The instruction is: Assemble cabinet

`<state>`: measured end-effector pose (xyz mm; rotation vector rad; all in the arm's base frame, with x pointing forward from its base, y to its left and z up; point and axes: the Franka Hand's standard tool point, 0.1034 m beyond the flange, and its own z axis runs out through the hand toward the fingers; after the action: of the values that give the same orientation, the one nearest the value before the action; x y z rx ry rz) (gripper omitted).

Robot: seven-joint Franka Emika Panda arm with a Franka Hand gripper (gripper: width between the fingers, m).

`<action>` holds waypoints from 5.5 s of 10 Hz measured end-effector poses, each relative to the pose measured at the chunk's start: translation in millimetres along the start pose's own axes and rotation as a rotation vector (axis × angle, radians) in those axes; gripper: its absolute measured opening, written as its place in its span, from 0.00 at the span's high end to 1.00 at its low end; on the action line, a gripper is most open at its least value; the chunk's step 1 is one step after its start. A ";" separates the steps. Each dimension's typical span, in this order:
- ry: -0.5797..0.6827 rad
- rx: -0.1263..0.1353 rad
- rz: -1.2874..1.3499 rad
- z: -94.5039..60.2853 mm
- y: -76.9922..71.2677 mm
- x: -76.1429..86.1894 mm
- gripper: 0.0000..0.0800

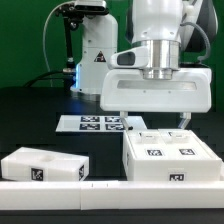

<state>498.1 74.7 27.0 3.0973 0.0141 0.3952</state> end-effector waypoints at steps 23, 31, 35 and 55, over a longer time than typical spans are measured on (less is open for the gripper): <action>-0.165 0.041 0.052 -26.6 -11.4 8.2 0.77; -0.235 0.056 0.080 -39.7 -11.8 16.8 0.77; -0.392 0.015 0.064 -50.9 -10.6 28.8 0.77; -0.442 0.014 0.089 -82.1 5.9 102.2 0.60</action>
Offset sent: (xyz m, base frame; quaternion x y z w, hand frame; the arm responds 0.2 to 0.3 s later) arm 0.0105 0.0056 -0.0078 0.0079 0.0035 0.0170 0.9998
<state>576.4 71.4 132.2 3.1291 -0.1281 -0.2938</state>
